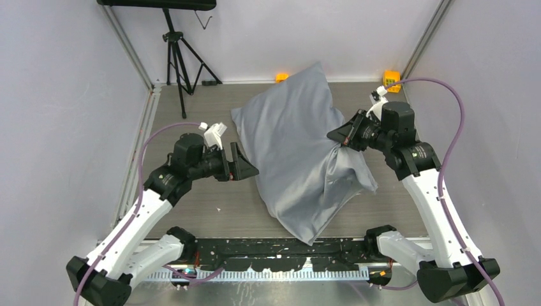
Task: Remove the pillowcase from the pillow
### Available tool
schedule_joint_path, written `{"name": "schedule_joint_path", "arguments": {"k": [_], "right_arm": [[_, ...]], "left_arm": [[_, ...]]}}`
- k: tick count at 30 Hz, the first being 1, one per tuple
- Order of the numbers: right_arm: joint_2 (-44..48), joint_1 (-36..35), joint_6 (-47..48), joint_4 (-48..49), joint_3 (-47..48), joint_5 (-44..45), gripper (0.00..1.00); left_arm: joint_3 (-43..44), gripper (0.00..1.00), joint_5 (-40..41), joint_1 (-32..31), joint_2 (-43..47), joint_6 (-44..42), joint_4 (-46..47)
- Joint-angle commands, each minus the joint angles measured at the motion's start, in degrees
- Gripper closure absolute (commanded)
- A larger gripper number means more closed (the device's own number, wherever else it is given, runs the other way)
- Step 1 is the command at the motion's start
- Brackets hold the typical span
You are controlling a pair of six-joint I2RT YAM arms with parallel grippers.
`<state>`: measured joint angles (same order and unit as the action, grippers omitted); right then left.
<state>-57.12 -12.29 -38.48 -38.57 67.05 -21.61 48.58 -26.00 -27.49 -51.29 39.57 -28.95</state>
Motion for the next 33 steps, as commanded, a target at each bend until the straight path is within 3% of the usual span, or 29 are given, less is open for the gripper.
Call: {"name": "schedule_joint_path", "arguments": {"k": [1,6,14,19,22,24,27,30,31,33], "right_arm": [[-0.8,-1.5,-1.6,6.1,3.7,-4.1,1.0],[-2.8,-3.8,-4.8,10.5,4.2,-5.1,1.0],[-8.1,-10.2,-4.4,11.0,8.6,-1.4,1.0],[-10.1,-11.5,-3.7,9.9,8.5,0.3,1.0],[-10.4,-11.4,-2.9,7.7,7.4,3.1,1.0],[-10.2,-11.5,-1.9,6.1,5.9,4.9,0.98],[-9.8,-11.4,-1.0,4.0,3.8,9.1,0.94],[-9.4,-11.2,-0.7,3.2,2.0,12.4,0.91],[-9.4,-11.1,-0.6,2.8,1.6,13.6,0.9],[-9.3,-10.9,0.1,1.6,1.1,16.0,0.84]], "left_arm": [[3.6,0.15,0.9,-4.0,3.6,-2.7,3.6],[3.7,0.17,11.1,-11.8,3.5,-6.3,4.0],[7.6,0.12,32.6,-30.8,-4.5,-16.6,2.5],[4.3,0.1,31.2,-32.4,-9.9,-19.7,9.4],[0.5,0.14,28.7,-30.8,-12.0,-17.8,13.9],[-0.7,0.23,25.6,-29.5,-13.5,-16.6,15.7],[-1.9,0.47,22.5,-28.9,-16.5,-16.5,17.6],[-1.5,0.92,21.5,-28.4,-18.8,-16.5,17.7],[-1.2,0.99,21.6,-28.0,-19.3,-16.1,17.3],[-0.8,1.0,21.5,-27.2,-19.6,-15.2,16.8]]}}
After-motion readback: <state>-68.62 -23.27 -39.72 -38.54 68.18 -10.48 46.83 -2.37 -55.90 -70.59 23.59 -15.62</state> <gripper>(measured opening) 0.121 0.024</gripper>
